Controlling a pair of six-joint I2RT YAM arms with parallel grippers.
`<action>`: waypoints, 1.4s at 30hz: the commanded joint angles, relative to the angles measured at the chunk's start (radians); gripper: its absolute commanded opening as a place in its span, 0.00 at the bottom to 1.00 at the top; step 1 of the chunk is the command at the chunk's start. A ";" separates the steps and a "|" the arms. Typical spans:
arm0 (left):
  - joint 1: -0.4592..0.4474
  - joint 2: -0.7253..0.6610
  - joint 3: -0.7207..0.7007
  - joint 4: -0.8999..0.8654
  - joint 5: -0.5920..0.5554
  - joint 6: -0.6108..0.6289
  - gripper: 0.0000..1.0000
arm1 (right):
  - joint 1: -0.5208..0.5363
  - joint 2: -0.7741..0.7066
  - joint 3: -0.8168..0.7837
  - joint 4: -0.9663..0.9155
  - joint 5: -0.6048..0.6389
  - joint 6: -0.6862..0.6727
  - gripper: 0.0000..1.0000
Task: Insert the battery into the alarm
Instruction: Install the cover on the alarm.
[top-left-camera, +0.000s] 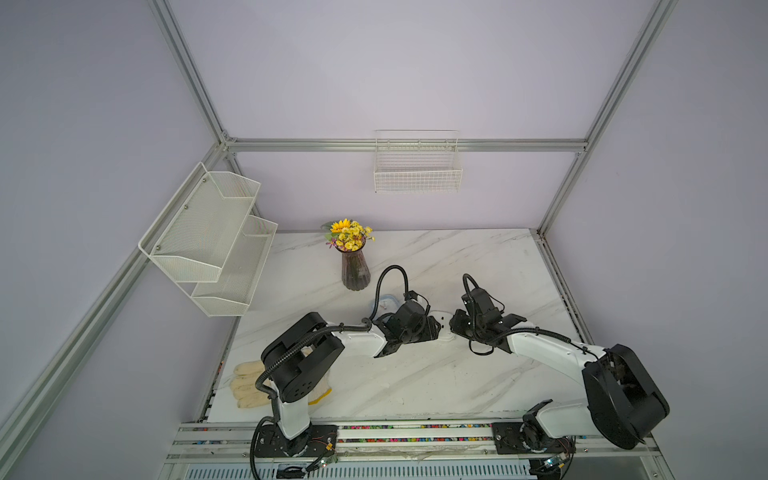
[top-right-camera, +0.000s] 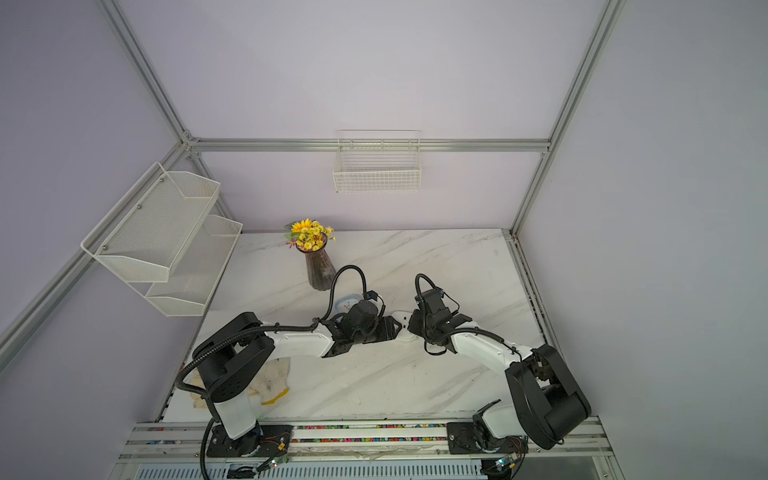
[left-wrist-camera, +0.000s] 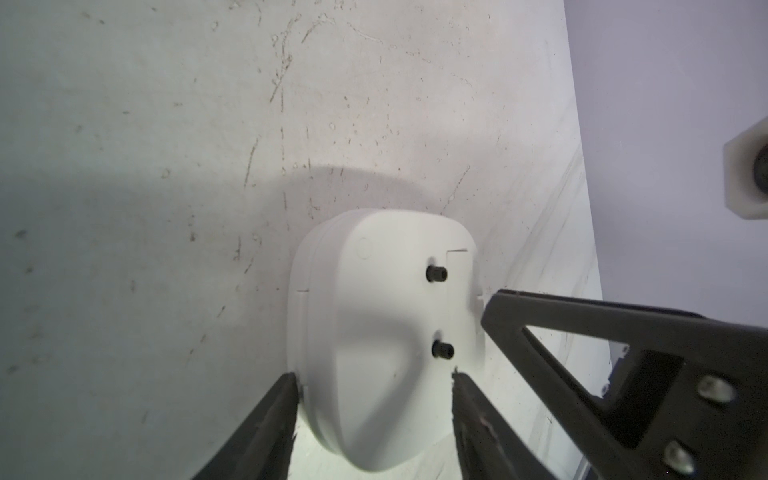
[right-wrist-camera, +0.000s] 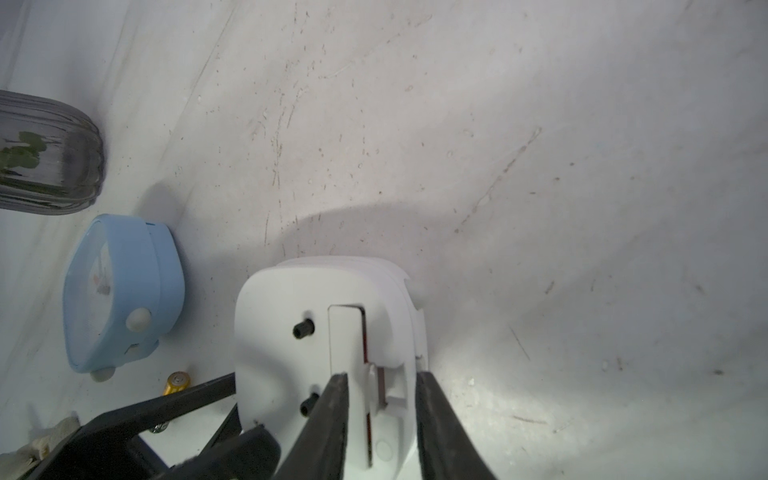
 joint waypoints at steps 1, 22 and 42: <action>-0.004 -0.020 -0.009 0.044 0.002 -0.005 0.60 | 0.003 0.016 -0.014 -0.001 0.035 -0.007 0.31; -0.004 -0.053 -0.008 0.044 -0.007 0.002 0.61 | 0.004 -0.072 -0.086 0.015 0.025 -0.007 0.23; -0.004 -0.001 0.034 0.027 0.025 0.017 0.67 | 0.005 -0.033 -0.135 0.066 0.015 -0.001 0.13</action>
